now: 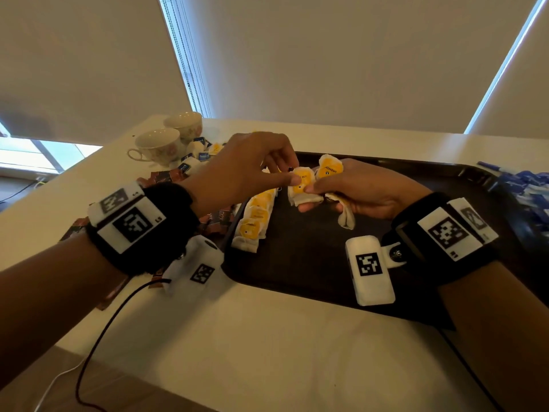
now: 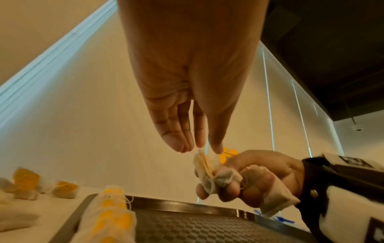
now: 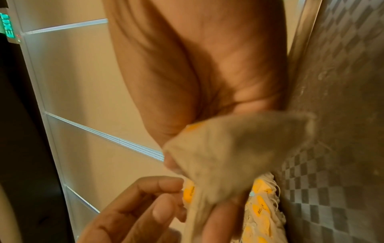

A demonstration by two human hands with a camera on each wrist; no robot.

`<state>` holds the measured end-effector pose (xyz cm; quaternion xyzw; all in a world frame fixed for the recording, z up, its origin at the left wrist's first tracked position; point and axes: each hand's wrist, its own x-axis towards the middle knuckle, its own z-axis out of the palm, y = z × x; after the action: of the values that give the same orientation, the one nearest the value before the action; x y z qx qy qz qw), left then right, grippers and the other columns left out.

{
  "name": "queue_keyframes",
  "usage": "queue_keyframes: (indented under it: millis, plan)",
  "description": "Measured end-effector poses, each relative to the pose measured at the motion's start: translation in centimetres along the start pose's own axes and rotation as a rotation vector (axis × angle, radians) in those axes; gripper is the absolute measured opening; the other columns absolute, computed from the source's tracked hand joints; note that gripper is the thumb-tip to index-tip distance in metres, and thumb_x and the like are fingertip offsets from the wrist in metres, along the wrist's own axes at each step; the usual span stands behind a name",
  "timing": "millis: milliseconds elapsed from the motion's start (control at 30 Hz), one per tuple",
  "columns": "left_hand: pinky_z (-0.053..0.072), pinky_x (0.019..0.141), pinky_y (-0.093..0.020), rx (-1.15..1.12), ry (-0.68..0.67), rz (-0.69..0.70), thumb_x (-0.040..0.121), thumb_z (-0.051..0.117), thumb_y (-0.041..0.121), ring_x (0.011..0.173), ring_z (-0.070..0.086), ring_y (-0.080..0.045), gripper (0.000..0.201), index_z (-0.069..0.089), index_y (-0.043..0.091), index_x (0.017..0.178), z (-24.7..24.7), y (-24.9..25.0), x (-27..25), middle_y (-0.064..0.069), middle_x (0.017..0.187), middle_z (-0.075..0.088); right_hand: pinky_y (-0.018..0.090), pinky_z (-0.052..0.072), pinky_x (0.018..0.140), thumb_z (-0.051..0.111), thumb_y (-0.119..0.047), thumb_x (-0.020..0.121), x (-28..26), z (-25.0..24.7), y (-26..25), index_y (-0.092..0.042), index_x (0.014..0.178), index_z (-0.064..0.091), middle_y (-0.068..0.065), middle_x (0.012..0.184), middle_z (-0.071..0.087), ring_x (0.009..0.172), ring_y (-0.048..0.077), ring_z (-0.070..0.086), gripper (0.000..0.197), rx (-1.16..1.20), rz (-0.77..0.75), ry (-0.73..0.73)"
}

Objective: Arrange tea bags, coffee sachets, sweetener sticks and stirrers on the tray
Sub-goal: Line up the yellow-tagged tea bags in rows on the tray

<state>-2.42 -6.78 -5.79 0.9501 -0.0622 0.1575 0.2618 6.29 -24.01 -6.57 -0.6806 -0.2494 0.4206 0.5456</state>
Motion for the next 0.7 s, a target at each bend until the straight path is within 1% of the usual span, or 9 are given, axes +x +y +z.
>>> queue_keyframes:
  millis: [133,233,300,367,467,533,600,633,700]
  plan:
    - [0.045,0.064,-0.010,0.025,-0.015,0.032,0.077,0.077,0.019,0.070,0.056,-0.004,0.020,0.063,0.012,0.089,0.9,0.4,0.4,0.006,0.081,0.061,0.011,0.041,0.042,0.048,-0.013,0.095,0.2,-0.1,0.1,-0.008,0.107,0.054,0.005,0.080,0.074,0.062,0.006,0.068,0.015,-0.014,0.000,-0.016]
    - [0.045,0.063,-0.007,0.003,-0.034,-0.009,0.076,0.077,0.016,0.068,0.055,0.001,0.018,0.060,0.018,0.083,1.2,0.2,0.5,0.010,0.080,0.060,0.011,0.041,0.042,0.045,-0.023,0.097,0.4,-0.2,0.2,-0.007,0.110,0.055,0.009,0.091,0.074,0.073,0.010,0.070,0.023,0.019,-0.006,-0.031]
    - [0.045,0.064,-0.005,-0.034,-0.050,-0.032,0.078,0.076,0.015,0.071,0.056,0.005,0.020,0.058,0.023,0.079,1.3,0.0,0.5,0.011,0.081,0.061,0.012,0.042,0.041,0.043,-0.029,0.097,0.5,-0.3,0.2,-0.009,0.106,0.056,0.012,0.097,0.072,0.080,0.014,0.070,0.026,0.063,-0.013,-0.046]
    - [0.046,0.067,-0.006,-0.075,-0.062,-0.043,0.078,0.075,0.014,0.075,0.059,0.004,0.023,0.056,0.028,0.076,1.4,0.0,0.4,0.012,0.081,0.063,0.012,0.041,0.040,0.043,-0.032,0.097,0.6,-0.4,0.3,-0.010,0.101,0.058,0.013,0.098,0.072,0.079,0.015,0.070,0.028,0.078,-0.014,-0.035]
    - [0.050,0.070,-0.011,-0.149,-0.073,-0.033,0.078,0.075,0.011,0.075,0.062,-0.001,0.023,0.057,0.027,0.076,1.4,0.0,0.3,0.011,0.081,0.064,0.010,0.039,0.039,0.046,-0.028,0.096,0.6,-0.5,0.5,-0.011,0.102,0.059,0.012,0.101,0.071,0.080,0.015,0.070,0.022,0.037,-0.027,-0.016]
    - [0.050,0.066,-0.012,-0.216,-0.072,-0.035,0.077,0.075,0.009,0.071,0.062,-0.001,0.022,0.059,0.023,0.081,1.3,0.1,0.2,0.009,0.080,0.064,0.009,0.036,0.038,0.046,-0.023,0.096,0.7,-0.5,0.6,-0.009,0.105,0.056,0.012,0.098,0.071,0.078,0.014,0.069,0.019,0.015,-0.024,-0.001]
    - [0.050,0.065,-0.012,-0.256,-0.066,-0.050,0.078,0.075,0.009,0.070,0.062,0.000,0.023,0.061,0.020,0.093,1.0,0.1,0.1,0.006,0.079,0.065,0.010,0.035,0.036,0.047,-0.019,0.096,0.8,-0.6,0.7,-0.008,0.108,0.055,0.011,0.092,0.070,0.071,0.012,0.068,0.018,0.006,-0.020,0.029]
    - [0.051,0.066,-0.013,-0.265,-0.065,-0.048,0.078,0.074,0.010,0.072,0.063,-0.001,0.023,0.062,0.020,0.096,0.7,0.2,0.0,0.006,0.080,0.066,0.011,0.035,0.035,0.048,-0.018,0.096,0.9,-0.7,0.7,-0.009,0.106,0.056,0.010,0.088,0.069,0.063,0.009,0.065,0.016,-0.006,-0.022,0.057]
    - [0.051,0.070,-0.012,-0.266,-0.086,-0.018,0.080,0.071,0.012,0.076,0.063,-0.002,0.017,0.065,0.022,0.092,-0.1,0.5,-0.3,0.009,0.084,0.066,0.011,0.035,0.034,0.051,-0.017,0.094,1.0,-0.9,0.7,-0.011,0.095,0.057,0.007,0.081,0.064,0.054,0.007,0.060,0.009,-0.018,-0.033,0.107]
